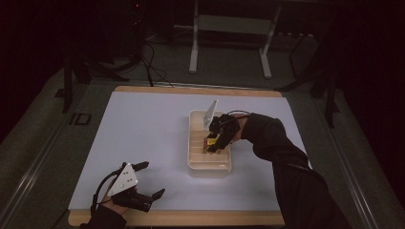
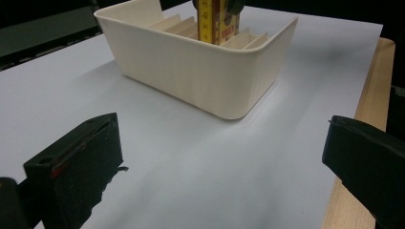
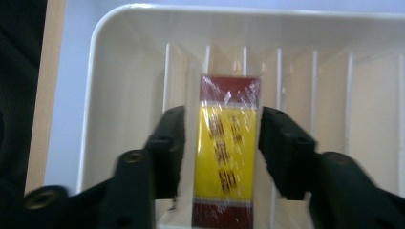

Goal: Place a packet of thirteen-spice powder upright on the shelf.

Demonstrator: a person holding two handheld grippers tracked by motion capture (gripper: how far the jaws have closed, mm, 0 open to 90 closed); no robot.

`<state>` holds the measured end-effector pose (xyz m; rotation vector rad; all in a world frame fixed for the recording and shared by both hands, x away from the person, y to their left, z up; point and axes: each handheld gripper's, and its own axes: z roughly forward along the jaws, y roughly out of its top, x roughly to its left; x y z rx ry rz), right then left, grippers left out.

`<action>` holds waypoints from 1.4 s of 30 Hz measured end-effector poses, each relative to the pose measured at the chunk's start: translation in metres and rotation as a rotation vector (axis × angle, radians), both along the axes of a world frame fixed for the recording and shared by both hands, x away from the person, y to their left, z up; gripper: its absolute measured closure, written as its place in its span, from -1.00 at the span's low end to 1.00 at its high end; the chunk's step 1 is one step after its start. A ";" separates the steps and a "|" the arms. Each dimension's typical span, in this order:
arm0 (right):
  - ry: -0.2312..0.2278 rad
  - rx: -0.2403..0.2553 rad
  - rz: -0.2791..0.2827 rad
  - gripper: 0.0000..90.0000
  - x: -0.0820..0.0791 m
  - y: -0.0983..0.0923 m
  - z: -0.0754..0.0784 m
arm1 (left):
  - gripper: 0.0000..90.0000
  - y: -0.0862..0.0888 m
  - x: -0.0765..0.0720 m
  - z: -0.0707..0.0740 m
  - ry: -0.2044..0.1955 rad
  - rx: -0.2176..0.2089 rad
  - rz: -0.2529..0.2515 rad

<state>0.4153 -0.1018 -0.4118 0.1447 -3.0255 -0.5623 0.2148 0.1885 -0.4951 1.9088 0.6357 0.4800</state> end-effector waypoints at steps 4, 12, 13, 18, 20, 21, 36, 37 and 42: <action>-0.014 0.002 -0.008 0.02 0.000 -0.001 0.005 | -1.00 0.000 0.000 0.000 0.000 0.000 0.001; -0.048 0.035 -0.041 -0.18 0.000 -0.006 0.019 | -1.00 0.000 0.000 0.000 0.003 0.003 0.001; -0.055 0.038 -0.052 -0.23 -0.001 -0.008 0.020 | -1.00 -0.001 0.000 0.000 0.002 0.004 0.001; -0.087 0.070 -0.091 -0.41 0.000 -0.015 0.027 | -1.00 -0.001 0.001 -0.001 0.003 0.005 0.000; -0.088 0.068 -0.122 -0.60 0.002 -0.017 0.029 | -1.00 -0.001 0.001 -0.001 0.003 0.006 0.001; -0.083 0.053 -0.138 -0.70 0.002 -0.018 0.029 | -1.00 -0.001 0.001 -0.001 0.005 0.005 0.001; -0.141 0.149 -0.383 -0.68 0.014 -0.058 0.039 | -1.00 -0.001 0.001 -0.001 0.007 0.002 0.004; -0.143 0.161 -0.407 -0.68 0.014 -0.061 0.040 | -1.00 -0.001 0.001 -0.001 0.007 0.002 0.004; -0.163 0.245 -0.533 -0.68 0.015 -0.082 0.044 | -1.00 -0.001 0.001 -0.001 0.007 0.005 0.004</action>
